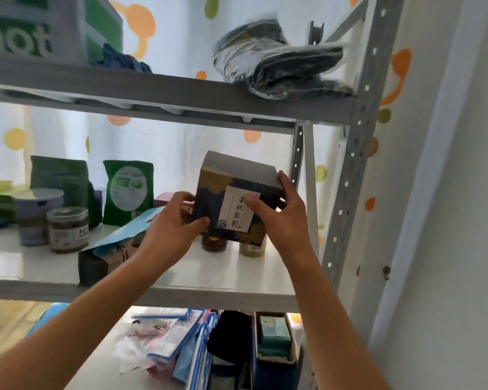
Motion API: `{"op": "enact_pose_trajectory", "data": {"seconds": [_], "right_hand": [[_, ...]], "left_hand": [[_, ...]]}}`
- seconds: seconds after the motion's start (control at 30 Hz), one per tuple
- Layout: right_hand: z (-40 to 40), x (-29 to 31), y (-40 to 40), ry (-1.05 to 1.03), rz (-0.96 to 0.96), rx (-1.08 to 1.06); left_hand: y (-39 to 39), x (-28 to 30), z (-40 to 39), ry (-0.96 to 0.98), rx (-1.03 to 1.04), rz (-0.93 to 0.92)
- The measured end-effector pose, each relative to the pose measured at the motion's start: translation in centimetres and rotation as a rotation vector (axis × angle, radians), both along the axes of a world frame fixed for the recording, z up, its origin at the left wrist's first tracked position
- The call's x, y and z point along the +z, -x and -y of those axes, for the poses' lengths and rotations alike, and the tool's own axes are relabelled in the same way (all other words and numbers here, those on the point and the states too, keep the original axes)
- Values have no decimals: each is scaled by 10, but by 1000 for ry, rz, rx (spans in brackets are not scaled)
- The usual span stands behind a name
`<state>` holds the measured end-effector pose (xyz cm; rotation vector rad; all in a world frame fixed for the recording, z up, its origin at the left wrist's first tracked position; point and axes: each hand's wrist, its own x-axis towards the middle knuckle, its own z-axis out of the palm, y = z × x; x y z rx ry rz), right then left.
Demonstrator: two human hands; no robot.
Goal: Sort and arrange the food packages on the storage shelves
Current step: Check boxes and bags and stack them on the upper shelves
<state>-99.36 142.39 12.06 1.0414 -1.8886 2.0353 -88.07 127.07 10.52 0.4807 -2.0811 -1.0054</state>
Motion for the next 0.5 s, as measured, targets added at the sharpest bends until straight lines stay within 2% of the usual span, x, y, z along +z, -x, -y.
{"op": "enact_pose_trajectory", "data": {"seconds": [0.07, 0.4, 0.5], "right_hand": [[13, 10, 23, -7, -45, -22], [90, 46, 148, -38, -161, -156], [100, 43, 178, -55, -152, -186]], "left_hand": [[23, 15, 12, 5, 11, 23], [155, 57, 99, 71, -102, -158], [190, 55, 111, 183, -161, -137]]}}
